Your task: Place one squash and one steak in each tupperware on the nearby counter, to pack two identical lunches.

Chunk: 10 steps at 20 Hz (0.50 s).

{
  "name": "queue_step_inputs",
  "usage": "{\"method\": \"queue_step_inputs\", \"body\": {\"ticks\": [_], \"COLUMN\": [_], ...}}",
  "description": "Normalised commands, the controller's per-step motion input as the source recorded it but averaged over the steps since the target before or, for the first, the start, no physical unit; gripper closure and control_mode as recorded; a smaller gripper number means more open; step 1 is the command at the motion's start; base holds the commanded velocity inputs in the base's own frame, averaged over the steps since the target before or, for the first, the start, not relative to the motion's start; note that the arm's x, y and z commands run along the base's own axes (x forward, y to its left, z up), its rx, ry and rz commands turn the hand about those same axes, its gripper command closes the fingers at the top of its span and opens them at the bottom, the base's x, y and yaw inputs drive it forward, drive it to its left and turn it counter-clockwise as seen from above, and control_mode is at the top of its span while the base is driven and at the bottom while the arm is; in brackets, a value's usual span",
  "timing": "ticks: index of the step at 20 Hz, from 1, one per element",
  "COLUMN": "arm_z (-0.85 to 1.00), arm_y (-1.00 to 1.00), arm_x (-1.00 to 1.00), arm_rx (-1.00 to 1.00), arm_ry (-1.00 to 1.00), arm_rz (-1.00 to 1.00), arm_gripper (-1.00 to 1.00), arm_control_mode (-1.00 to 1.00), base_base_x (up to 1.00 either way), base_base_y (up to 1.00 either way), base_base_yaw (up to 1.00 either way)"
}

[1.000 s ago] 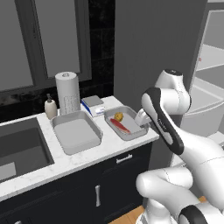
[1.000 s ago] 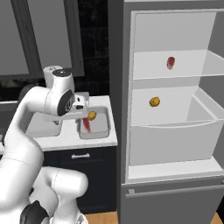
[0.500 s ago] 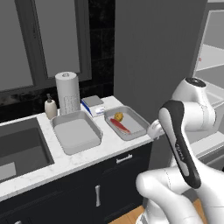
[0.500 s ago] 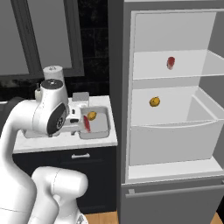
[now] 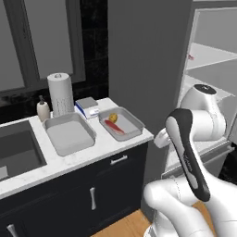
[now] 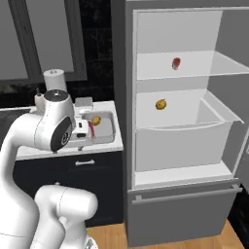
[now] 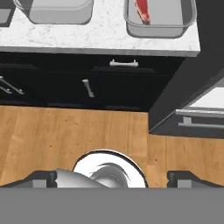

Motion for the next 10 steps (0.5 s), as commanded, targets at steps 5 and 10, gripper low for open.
{"method": "queue_step_inputs", "body": {"ticks": [5, 10], "arm_z": [0.0, 0.0], "arm_y": [0.0, 0.0], "arm_x": [0.0, 0.0], "arm_rx": [0.0, 0.0], "arm_ry": [0.0, 0.0], "arm_rz": [0.0, 0.0], "arm_gripper": [-1.0, -1.0], "arm_control_mode": [1.0, 1.0], "base_base_x": [-0.84, 0.24], "base_base_y": [-0.9, -0.9], "base_base_yaw": [-0.35, -0.16]}}
